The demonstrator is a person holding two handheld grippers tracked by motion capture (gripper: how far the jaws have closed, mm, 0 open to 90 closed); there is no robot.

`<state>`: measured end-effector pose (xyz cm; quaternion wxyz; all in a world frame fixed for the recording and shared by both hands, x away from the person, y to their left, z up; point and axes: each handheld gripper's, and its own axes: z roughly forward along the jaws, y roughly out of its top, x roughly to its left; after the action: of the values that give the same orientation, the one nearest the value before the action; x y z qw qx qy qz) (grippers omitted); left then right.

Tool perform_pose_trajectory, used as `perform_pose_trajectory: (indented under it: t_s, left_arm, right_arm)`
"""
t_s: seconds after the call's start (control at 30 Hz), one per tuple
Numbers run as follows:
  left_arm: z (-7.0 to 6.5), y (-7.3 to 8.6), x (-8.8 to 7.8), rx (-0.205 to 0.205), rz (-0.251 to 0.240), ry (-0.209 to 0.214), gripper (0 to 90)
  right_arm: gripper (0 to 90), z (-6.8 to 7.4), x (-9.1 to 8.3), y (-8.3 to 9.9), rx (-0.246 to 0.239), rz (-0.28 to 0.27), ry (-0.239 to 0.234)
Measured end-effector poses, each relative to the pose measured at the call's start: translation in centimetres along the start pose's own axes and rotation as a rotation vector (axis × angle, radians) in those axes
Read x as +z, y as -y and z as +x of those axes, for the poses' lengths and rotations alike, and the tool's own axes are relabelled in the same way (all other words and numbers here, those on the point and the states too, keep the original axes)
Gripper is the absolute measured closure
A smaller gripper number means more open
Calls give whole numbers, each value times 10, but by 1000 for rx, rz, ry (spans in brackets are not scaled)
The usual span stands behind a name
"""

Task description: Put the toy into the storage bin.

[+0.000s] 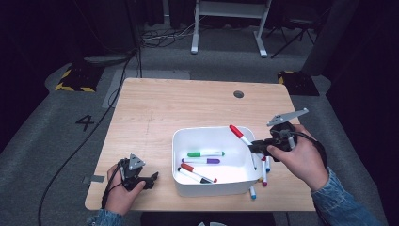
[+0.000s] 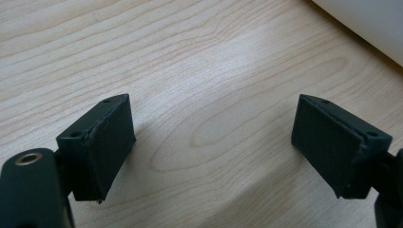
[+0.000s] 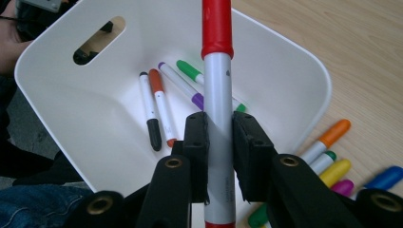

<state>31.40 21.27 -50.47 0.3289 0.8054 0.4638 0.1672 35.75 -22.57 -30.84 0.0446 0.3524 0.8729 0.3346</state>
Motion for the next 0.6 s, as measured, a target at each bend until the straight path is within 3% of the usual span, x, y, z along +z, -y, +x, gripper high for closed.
perform_pose_trajectory:
  t_s: [0.3,0.6]
  left_arm:
    - [0,0,0,1,0,1,145]
    - [0,0,0,0,1,-1,145]
  right_arm:
    - [766,18,29,-25,-64,70,-48]
    - [766,31,57,-43,-83,129,-73]
